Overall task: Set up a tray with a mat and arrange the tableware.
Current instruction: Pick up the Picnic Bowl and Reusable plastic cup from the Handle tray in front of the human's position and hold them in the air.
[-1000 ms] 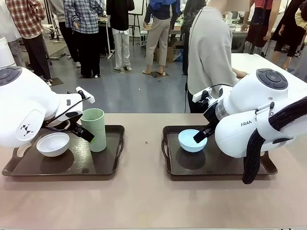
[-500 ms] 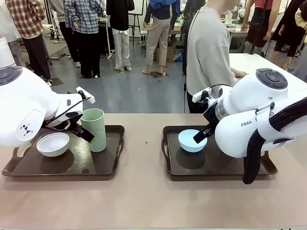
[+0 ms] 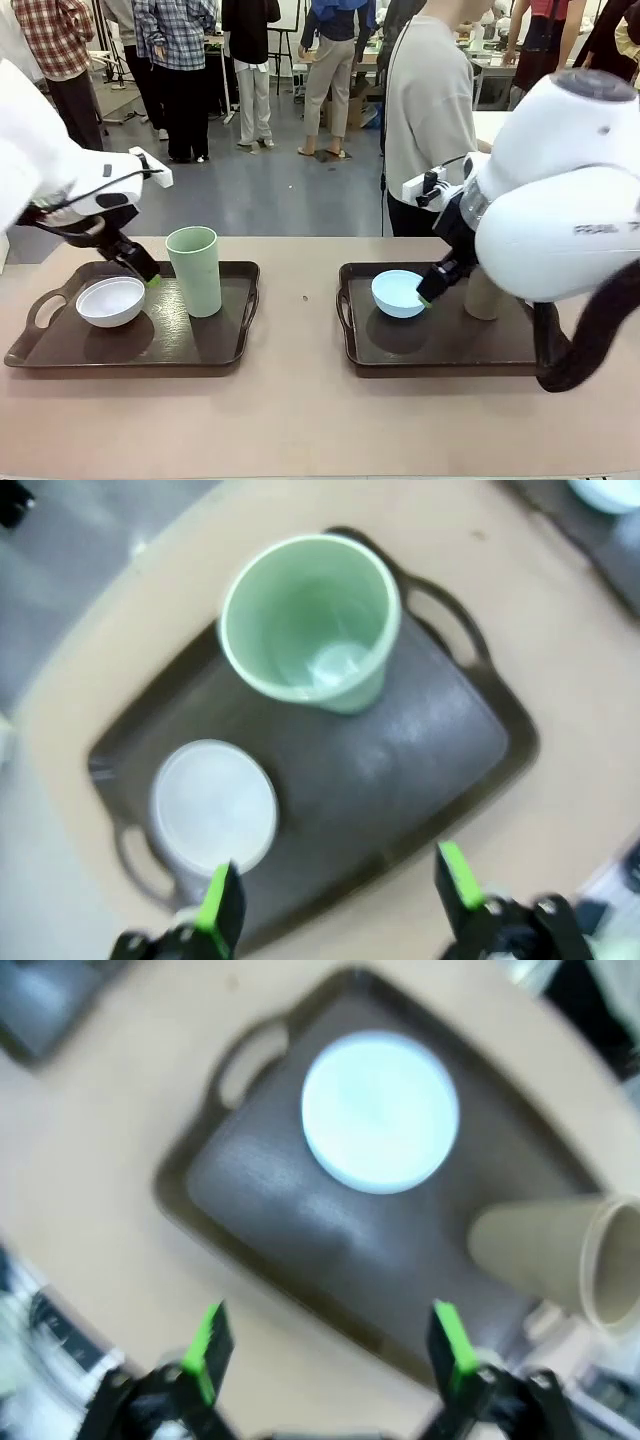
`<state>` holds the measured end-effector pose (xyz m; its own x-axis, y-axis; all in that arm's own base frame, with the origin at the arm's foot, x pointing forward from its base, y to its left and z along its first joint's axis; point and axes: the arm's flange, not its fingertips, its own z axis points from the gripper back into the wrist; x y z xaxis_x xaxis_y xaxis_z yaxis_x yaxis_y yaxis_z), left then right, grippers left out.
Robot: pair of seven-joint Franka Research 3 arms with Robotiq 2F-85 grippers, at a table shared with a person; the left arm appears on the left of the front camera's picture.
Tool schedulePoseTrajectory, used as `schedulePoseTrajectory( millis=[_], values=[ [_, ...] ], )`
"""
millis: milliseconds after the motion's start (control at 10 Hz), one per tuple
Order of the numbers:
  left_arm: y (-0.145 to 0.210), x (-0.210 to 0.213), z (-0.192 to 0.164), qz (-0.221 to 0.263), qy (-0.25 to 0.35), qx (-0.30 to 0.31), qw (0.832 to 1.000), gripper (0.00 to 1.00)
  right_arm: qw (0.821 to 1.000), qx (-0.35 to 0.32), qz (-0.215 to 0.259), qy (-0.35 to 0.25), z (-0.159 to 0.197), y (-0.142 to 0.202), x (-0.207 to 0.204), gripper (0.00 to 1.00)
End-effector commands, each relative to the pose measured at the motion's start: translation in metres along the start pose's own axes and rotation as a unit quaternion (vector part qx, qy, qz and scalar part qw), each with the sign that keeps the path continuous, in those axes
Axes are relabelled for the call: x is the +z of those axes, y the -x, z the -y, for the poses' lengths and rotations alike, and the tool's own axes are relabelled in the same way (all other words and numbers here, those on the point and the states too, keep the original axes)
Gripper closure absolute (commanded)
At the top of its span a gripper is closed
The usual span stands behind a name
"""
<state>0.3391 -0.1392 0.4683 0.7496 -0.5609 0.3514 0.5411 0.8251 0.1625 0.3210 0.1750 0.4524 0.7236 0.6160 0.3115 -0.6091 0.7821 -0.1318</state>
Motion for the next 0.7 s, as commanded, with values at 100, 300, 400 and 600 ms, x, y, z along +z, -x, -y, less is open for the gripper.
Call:
schedulePoseTrajectory(
  millis=[100, 300, 400, 600],
  values=[
    [0.086, 0.031, 0.035, -0.011, 0.077, 0.072, 0.994, 0.0, 0.993, -0.075, -0.094, 0.002, -0.034, 0.122, 0.02, 0.0],
    [0.104, 0.021, 0.039, -0.023, 0.084, 0.107, 0.99, 0.0, 0.991, -0.098, -0.089, -0.003, -0.042, 0.145, 0.009, 0.0],
    [0.03, 0.056, 0.02, -0.024, 0.076, 0.046, 0.996, 0.0, 0.993, -0.065, -0.1, 0.001, -0.017, 0.05, 0.05, 0.0],
    [0.03, 0.056, 0.02, -0.024, 0.076, 0.046, 0.996, 0.0, 0.993, -0.065, -0.1, 0.001, -0.017, 0.05, 0.05, 0.0]
  ],
)
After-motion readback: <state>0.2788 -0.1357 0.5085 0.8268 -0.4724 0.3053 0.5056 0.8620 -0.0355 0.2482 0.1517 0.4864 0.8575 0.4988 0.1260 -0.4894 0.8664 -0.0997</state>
